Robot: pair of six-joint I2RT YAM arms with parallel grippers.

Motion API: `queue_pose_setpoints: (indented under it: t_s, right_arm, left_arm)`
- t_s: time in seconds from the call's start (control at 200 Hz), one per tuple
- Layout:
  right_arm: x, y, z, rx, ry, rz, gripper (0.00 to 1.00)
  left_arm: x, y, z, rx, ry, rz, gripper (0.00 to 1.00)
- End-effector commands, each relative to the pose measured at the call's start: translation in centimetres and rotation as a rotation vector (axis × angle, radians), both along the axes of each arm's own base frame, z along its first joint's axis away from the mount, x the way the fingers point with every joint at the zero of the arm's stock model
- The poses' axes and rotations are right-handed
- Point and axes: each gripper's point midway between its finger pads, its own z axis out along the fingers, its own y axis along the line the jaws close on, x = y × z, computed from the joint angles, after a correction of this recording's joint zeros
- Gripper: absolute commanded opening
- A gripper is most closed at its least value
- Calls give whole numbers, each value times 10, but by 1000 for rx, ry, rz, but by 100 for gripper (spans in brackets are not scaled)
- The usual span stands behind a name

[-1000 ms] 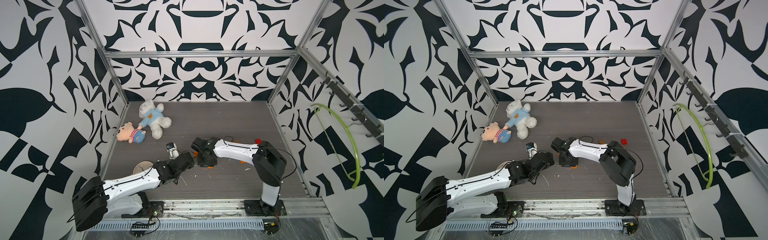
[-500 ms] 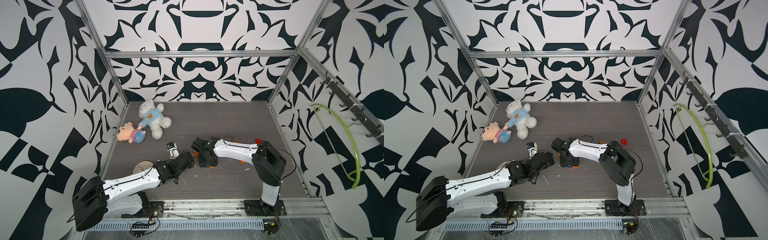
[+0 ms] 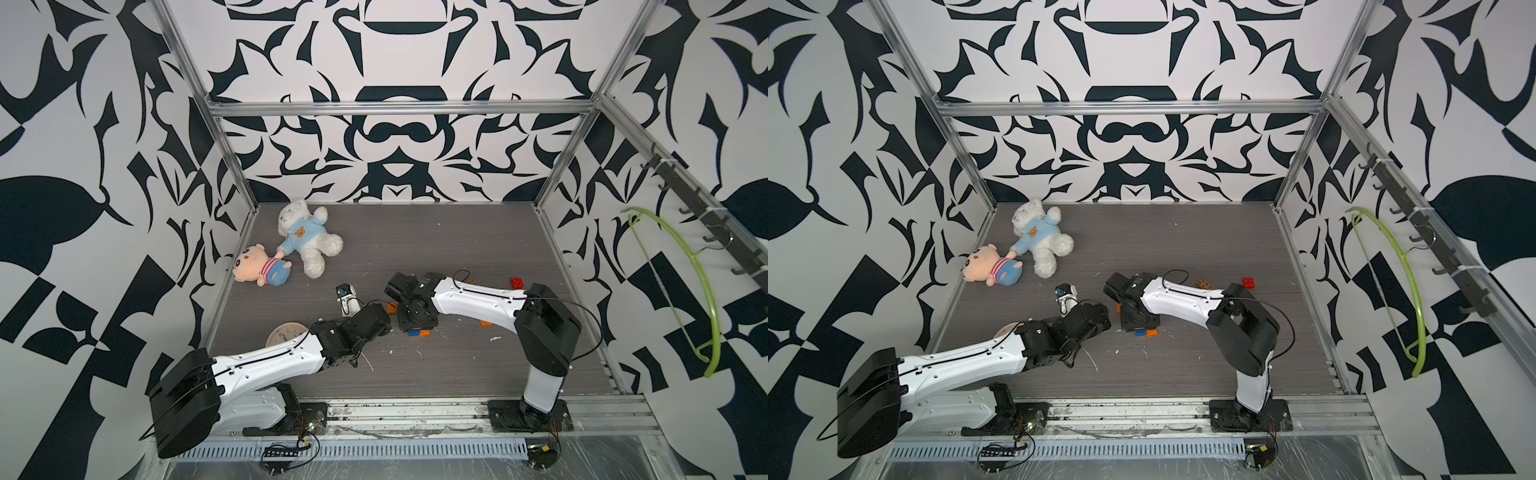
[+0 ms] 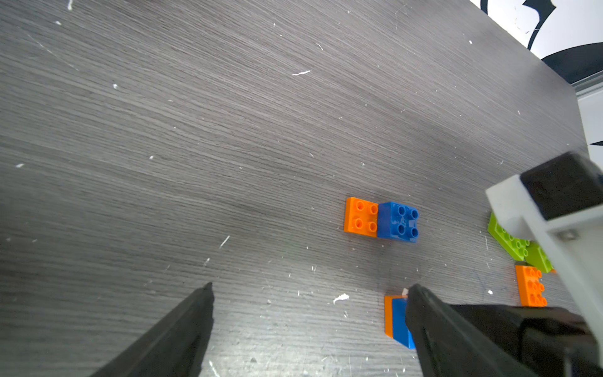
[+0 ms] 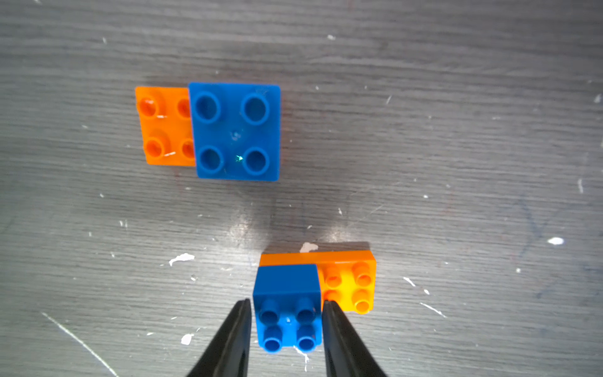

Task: Assemble the number 5 with lego
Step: Assemble the lego brick with the lego brick.

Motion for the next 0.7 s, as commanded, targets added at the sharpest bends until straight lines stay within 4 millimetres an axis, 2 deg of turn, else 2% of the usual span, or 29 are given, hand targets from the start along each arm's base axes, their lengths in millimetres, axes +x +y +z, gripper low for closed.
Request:
queue_pose_setpoints:
  t_s: [0.0, 0.22, 0.465, 0.56, 0.695]
  right_arm:
    - [-2, -5, 6, -18, -7, 9, 39]
    - [-5, -8, -3, -43, 20, 5, 38]
    - [-6, -9, -4, -38, 19, 0, 41]
    - [-7, -9, -6, -35, 24, -1, 38]
    - [-9, -7, -7, -26, 31, 6, 42]
  left_arm:
    - [3, -5, 8, 1, -9, -10, 99]
    - [2, -3, 5, 1, -4, -8, 99]
    - [2, -1, 5, 3, -7, -2, 99]
    - [2, -2, 5, 3, -4, -4, 99]
    - [1, -2, 4, 4, -2, -7, 99]
